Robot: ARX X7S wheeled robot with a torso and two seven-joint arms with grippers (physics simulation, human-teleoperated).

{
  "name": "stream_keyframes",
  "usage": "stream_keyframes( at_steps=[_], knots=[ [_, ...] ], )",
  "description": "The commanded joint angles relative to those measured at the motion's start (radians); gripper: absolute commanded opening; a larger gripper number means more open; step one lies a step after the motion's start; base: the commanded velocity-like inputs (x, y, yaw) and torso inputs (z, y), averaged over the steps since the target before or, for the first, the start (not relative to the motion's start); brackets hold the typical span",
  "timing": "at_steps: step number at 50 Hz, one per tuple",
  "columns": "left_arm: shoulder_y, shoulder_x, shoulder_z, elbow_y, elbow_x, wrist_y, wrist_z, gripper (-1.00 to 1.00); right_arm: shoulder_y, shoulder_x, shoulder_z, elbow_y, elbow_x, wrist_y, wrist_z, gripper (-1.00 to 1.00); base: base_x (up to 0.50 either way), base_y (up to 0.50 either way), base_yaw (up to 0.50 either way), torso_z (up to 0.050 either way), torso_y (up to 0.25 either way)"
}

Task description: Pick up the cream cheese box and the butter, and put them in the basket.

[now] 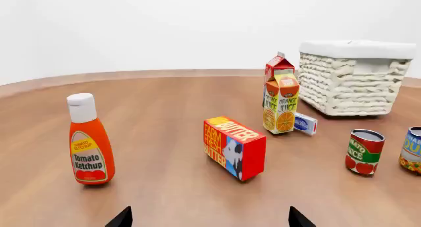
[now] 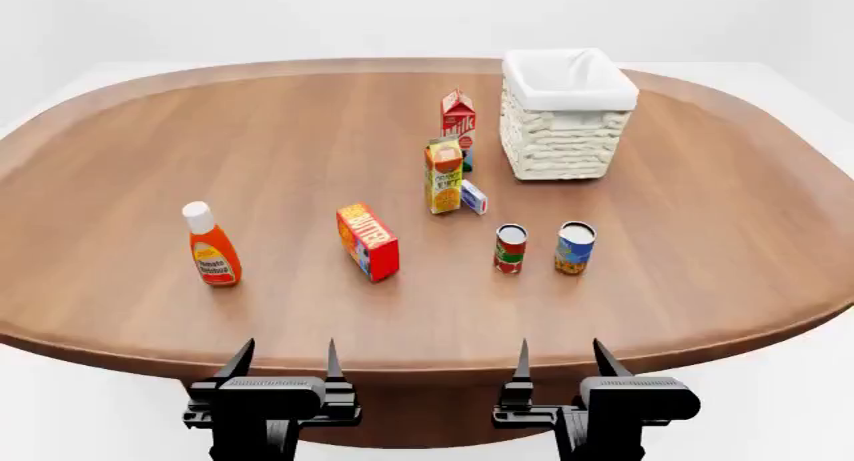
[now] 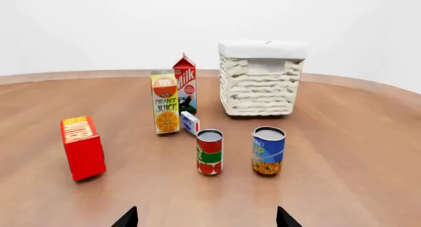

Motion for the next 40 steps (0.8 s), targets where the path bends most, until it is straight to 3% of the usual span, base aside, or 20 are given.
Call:
stream_keyframes(
  at_steps=[1, 17, 19, 20, 36, 40],
  knots=[
    [-0.001, -0.016, 0.018, 0.000, -0.020, -0.010, -0.014, 1.00, 0.002, 0.014, -0.016, 0.007, 0.026, -0.004, 0.018, 1.00, 0.00, 0.00, 0.00, 0.000, 0.000],
    [-0.009, -0.057, 0.062, -0.010, -0.062, 0.002, -0.062, 1.00, 0.002, 0.054, -0.071, 0.011, 0.055, -0.002, 0.073, 1.00, 0.00, 0.00, 0.00, 0.000, 0.000],
    [-0.009, -0.057, 0.062, -0.010, -0.062, 0.002, -0.062, 1.00, 0.002, 0.054, -0.071, 0.011, 0.055, -0.002, 0.073, 1.00, 0.00, 0.00, 0.00, 0.000, 0.000],
    [-0.007, -0.015, 0.012, -0.015, -0.021, 0.016, -0.011, 1.00, 0.001, 0.020, -0.032, 0.014, 0.021, -0.001, 0.035, 1.00, 0.00, 0.00, 0.00, 0.000, 0.000],
    [-0.006, -0.053, 0.063, -0.027, -0.067, 0.019, -0.048, 1.00, 0.002, 0.056, -0.079, 0.019, 0.060, 0.004, 0.075, 1.00, 0.00, 0.00, 0.00, 0.000, 0.000],
    [-0.012, -0.062, 0.027, 0.009, -0.110, 0.054, -0.064, 1.00, -0.001, 0.067, -0.074, -0.014, 0.073, -0.060, 0.078, 1.00, 0.00, 0.00, 0.00, 0.000, 0.000]
  ],
)
